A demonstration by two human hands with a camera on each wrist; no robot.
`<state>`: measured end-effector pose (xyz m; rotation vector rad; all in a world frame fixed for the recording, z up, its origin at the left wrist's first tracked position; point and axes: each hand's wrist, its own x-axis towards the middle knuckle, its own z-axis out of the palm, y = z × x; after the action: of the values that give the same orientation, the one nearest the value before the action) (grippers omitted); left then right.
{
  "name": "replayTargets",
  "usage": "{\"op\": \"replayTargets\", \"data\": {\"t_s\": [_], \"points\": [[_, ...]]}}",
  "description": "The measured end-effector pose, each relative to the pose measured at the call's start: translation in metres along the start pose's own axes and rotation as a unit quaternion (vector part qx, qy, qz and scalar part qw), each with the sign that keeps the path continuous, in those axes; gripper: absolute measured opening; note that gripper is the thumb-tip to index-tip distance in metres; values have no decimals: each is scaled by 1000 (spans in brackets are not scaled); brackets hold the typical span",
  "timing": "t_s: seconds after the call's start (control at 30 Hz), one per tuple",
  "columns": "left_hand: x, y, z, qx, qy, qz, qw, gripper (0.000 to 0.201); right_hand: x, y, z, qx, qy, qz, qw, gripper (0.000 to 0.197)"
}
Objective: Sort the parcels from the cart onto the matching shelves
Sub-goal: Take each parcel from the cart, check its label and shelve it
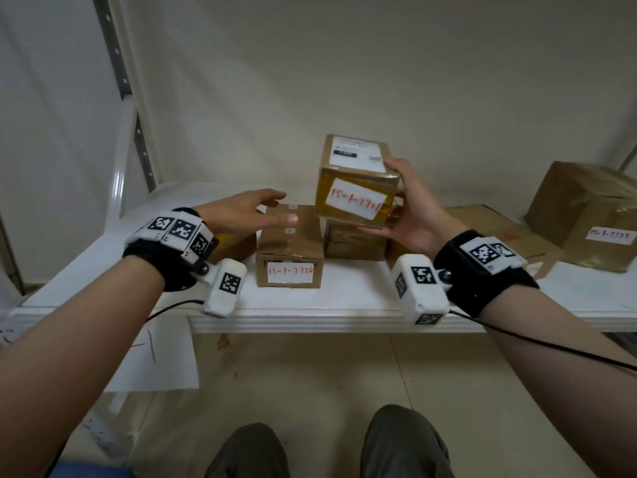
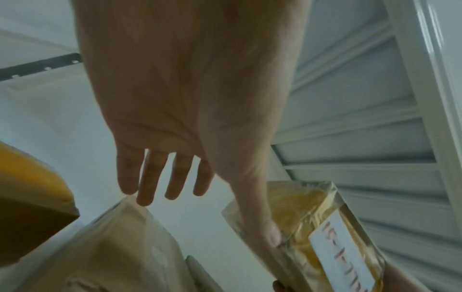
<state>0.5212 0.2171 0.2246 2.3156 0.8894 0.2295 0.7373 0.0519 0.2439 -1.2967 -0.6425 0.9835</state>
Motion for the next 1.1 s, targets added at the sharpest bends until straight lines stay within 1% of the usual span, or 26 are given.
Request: {"op": "replayTargets", "data": {"t_s": [0.1,0.17,0.2,0.27,0.4,0.5,0.57,0.6,0.63,0.67,0.73,0.8,0.83,0.87,0.97,1.03,1.1], "points": [[16,15,8,10,-24,16,1000,83,-5,-9,-21,38,47,-16,998,39],[36,32,19,57,-45,37,997,75,-10,-14,-39,64,72,-14,995,43],[46,41,26,92,-54,44,993,76,-12,-14,-47,70,81,-12,994,46],[68,58,39,155,-70,49,984,84,-17,-14,-61,74,98,-13,992,46],[106,82,59,236,-100,40,966,111,-26,-11,-85,87,125,-19,988,38],[127,88,69,309,-86,30,947,126,-34,-9,-99,96,135,-16,986,38],[147,79,70,337,-76,16,938,137,-38,-9,-108,95,137,-17,986,43],[175,64,72,330,-63,15,942,138,-41,-10,-112,93,139,-20,986,45],[214,40,75,323,-54,11,945,135,-43,-11,-117,91,143,-24,985,47],[209,47,76,339,-63,4,939,131,-44,-11,-121,90,146,-27,985,49],[195,56,79,353,-56,17,934,116,-46,-12,-128,96,152,-29,983,56],[183,64,80,333,-19,41,942,99,-46,-12,-130,107,153,-29,982,61],[163,79,75,322,-12,35,946,95,-45,-12,-128,110,153,-27,982,62],[158,86,68,303,6,24,953,92,-43,-12,-125,112,151,-25,982,62],[150,90,37,225,91,24,970,92,-35,-10,-110,101,131,-21,986,58],[147,75,12,206,141,-13,968,98,-29,-8,-96,75,112,-21,991,46],[147,51,-14,203,198,-64,957,105,-23,-5,-82,21,96,-20,995,39]]}}
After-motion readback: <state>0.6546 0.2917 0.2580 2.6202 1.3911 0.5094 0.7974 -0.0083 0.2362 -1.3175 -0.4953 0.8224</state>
